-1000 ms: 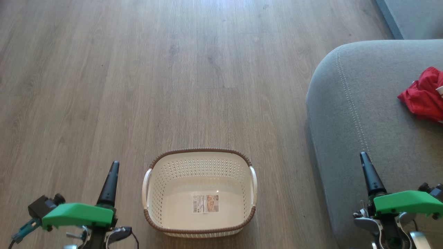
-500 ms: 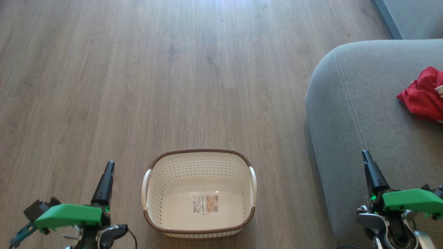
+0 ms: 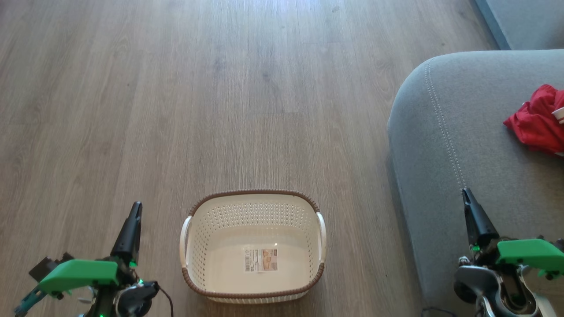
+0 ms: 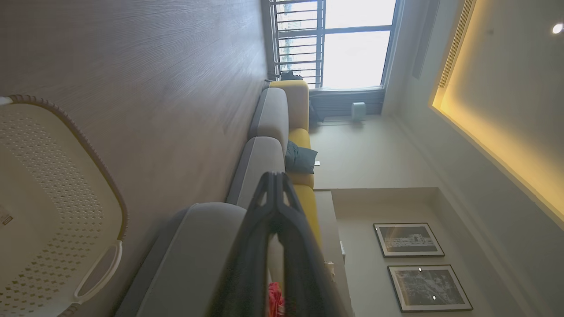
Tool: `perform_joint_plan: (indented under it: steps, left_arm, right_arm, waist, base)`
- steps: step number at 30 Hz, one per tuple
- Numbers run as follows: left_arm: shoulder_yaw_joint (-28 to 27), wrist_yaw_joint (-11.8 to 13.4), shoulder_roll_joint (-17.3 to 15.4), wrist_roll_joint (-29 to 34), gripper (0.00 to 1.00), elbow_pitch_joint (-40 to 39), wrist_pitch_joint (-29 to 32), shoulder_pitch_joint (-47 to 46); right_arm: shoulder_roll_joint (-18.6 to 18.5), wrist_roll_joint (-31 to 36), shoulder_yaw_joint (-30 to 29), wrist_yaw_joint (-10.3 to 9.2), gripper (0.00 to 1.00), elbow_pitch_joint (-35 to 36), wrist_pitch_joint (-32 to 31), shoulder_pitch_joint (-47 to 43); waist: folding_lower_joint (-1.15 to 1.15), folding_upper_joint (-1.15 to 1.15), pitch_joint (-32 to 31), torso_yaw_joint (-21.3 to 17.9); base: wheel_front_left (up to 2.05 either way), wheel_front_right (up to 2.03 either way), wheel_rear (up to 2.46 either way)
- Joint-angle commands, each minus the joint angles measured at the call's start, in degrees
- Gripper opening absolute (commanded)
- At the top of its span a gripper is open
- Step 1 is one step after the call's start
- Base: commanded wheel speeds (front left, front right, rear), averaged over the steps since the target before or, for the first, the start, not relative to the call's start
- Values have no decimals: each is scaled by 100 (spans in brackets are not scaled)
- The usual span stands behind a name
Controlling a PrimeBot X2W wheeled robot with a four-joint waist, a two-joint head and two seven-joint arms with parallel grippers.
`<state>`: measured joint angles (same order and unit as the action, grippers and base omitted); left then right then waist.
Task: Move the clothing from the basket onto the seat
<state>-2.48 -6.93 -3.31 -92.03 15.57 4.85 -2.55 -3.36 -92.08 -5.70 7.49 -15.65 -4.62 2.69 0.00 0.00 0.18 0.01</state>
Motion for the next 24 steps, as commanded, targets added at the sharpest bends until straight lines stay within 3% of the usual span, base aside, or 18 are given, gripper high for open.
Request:
perform_joint_plan:
  steps: [1, 24]
  left_arm:
    - [-261, -56, -61, -133, 0, -158, 49, -351]
    - [-299, -56, -34, -101, 0, -156, 79, -355]
  right_arm:
    - [-71, -145, 82, 0, 0, 172, -55, 334]
    - [-41, -109, 39, 0, 0, 169, -89, 338]
  waist:
    - [0, 0, 0, -1]
    - [0, 0, 0, -1]
  base:
    - [0, 0, 0]
    - [0, 0, 0]
